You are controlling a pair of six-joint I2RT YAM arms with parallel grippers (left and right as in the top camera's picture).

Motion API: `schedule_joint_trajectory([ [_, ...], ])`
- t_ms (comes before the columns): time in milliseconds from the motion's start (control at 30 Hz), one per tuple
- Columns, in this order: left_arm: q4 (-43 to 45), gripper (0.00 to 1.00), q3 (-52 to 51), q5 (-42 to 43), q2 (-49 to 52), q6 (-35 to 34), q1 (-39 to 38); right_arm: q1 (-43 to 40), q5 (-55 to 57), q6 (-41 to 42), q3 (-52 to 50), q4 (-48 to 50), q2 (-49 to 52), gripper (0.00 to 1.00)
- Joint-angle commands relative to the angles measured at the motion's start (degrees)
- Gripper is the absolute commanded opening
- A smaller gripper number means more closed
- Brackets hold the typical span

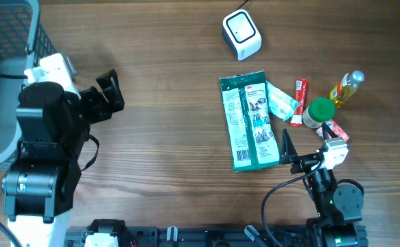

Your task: Scan the item barcode

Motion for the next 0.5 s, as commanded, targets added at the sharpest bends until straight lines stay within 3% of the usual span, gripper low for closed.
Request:
schedule_joint_trajectory([
  [0, -0.02, 1.0, -1.33, -0.59, -1.29, 0.35, -1.6, -0.28, 0.55, -1.05, -0.04, 0.17, -0.5, 1.0],
  [333, 0.59, 1.0, -20.74, -0.48, -10.45, 0.17, -1.77, -0.28, 0.55, -1.05, -0.04, 0.17, -0.5, 1.0],
  [467, 5.84, 1.0, -25.31, 0.74, -17.0, -0.09, -1.73, -0.28, 0.55, -1.05, -0.04, 0.17, -0.5, 1.0],
])
